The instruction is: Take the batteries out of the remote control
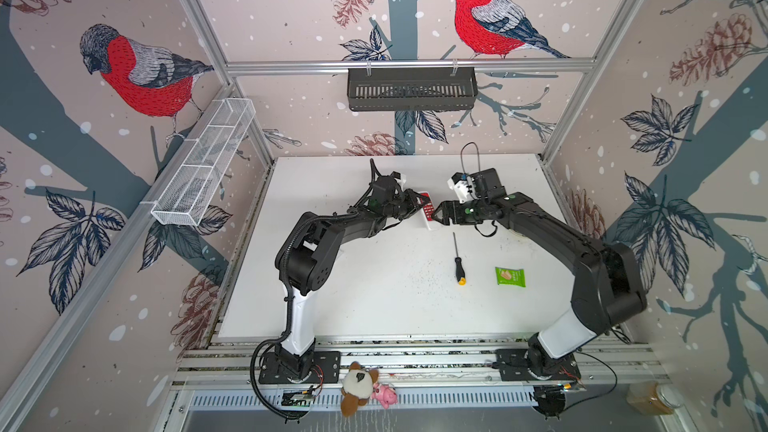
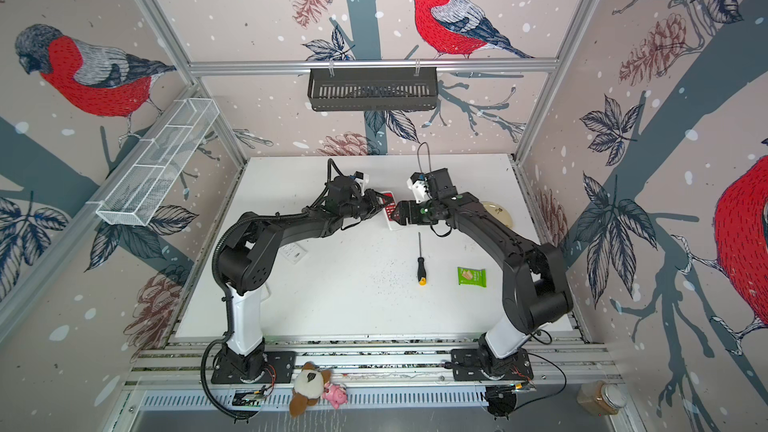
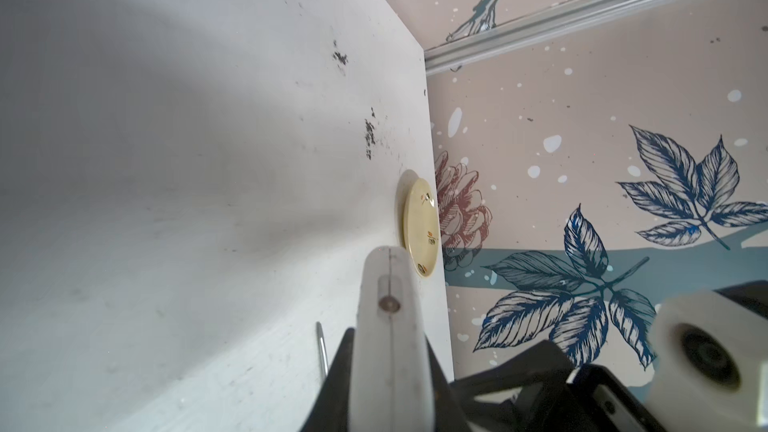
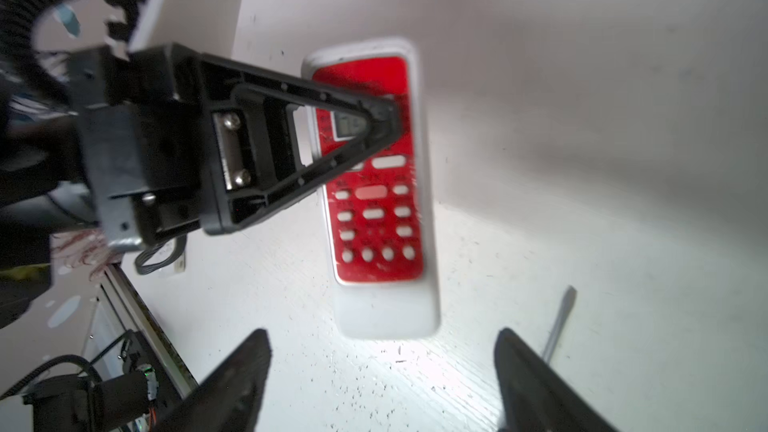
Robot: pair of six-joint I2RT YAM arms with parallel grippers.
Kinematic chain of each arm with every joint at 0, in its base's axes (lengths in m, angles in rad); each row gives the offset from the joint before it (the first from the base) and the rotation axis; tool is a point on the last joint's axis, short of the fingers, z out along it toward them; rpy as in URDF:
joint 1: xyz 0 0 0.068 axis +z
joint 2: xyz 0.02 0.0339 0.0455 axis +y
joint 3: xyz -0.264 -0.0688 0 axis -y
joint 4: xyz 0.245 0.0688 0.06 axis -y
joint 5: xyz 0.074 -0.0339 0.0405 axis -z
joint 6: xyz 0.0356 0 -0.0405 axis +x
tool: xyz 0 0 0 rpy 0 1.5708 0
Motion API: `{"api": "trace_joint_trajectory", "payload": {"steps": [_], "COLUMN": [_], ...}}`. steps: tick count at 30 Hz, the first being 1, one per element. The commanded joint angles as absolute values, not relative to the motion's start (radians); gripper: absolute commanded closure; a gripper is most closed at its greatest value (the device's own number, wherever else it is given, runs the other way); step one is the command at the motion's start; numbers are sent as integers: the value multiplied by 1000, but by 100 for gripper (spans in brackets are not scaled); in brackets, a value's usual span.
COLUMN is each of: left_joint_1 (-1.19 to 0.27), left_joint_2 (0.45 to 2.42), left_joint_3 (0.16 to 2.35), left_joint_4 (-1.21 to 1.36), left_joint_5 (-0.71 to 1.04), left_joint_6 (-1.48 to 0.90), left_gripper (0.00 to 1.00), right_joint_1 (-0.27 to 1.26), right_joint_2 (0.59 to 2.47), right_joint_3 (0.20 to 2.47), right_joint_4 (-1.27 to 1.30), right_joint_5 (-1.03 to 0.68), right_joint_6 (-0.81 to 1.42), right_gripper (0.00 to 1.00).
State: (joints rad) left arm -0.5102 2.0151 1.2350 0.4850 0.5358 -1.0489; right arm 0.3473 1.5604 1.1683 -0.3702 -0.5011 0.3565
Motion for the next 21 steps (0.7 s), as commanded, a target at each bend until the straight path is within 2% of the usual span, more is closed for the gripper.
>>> {"api": "trace_joint_trajectory", "payload": {"steps": [1, 5, 7, 10, 15, 17, 21], "left_joint_1": [-487, -456, -451, -455, -469, -476, -484], "left_joint_2": [1995, 1982, 1977, 1980, 1999, 1999, 1996], "left_joint_3": [1214, 1178, 1179, 1188, 1194, 1195, 1187], "left_joint_4": [563, 710, 776, 878, 973, 971, 985], "left_joint_5": [516, 521, 525, 534, 539, 538, 545], "left_joint_6": [-1092, -1201, -1256, -1354, -1455, -1457, -1475], "left_gripper": [93, 94, 94, 94, 94, 94, 94], "right_joint_1": [268, 217, 230, 271, 318, 321, 319], "right_joint_2": [1467, 1340, 1317, 1348, 1478, 1544, 1669], "right_joint_3": [1094, 893, 760, 641, 604, 607, 658], "right_joint_4": [-233, 91, 422, 827, 1171, 1308, 1386], "right_joint_5": [-634, -762, -827, -838, -821, -816, -808], "right_joint_6": [511, 774, 972, 1185, 1298, 1360, 1429], "right_gripper": [0, 0, 0, 1, 4, 8, 20]}}
